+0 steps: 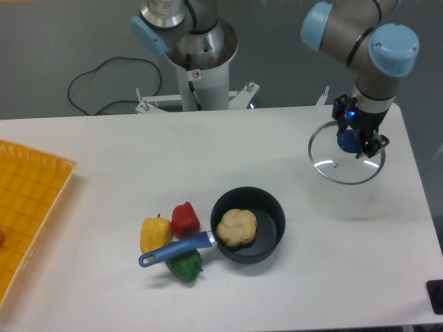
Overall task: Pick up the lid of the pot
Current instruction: 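Lift the glass lid up by its knob and raise it off the table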
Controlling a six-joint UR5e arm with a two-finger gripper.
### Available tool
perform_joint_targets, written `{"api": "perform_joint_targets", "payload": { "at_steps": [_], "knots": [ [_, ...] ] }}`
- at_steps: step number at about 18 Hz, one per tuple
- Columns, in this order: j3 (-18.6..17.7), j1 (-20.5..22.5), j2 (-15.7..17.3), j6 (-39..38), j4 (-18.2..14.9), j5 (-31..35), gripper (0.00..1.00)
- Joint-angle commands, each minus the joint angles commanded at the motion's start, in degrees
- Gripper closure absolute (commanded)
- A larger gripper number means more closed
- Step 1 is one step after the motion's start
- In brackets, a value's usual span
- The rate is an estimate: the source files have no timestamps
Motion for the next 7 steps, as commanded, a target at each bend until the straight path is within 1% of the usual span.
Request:
{"api": "perform_joint_targets", "payload": {
  "at_steps": [7],
  "knots": [
    [0.0,-0.17,0.0,-0.61,0.09,-0.35,0.42]
  ]
}}
